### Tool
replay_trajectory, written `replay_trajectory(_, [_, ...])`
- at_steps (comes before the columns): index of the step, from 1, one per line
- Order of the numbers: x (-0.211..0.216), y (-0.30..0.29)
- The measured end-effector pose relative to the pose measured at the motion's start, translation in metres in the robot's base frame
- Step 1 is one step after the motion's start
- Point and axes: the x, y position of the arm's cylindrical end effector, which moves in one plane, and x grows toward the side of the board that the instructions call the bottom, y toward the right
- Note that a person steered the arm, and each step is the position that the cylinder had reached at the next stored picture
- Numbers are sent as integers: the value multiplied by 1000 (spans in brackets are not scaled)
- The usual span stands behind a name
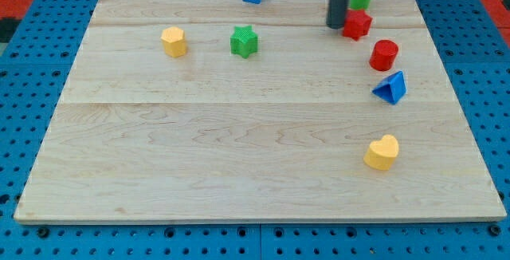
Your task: Move the green star to the top left of the yellow heart
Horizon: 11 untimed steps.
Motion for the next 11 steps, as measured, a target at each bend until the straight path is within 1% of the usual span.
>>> replay_trajectory(1, [1, 18])
replay_trajectory(2, [-12, -67])
replay_trajectory(3, [-16, -127])
replay_trajectory(4, [-11, -173])
replay_trajectory(5, [25, -173])
replay_trajectory(6, [68, -188])
replay_trajectory(8, [104, -213])
replay_trajectory(9, [128, -174])
replay_trajectory(10, [164, -107])
replay_trajectory(11, [185, -83])
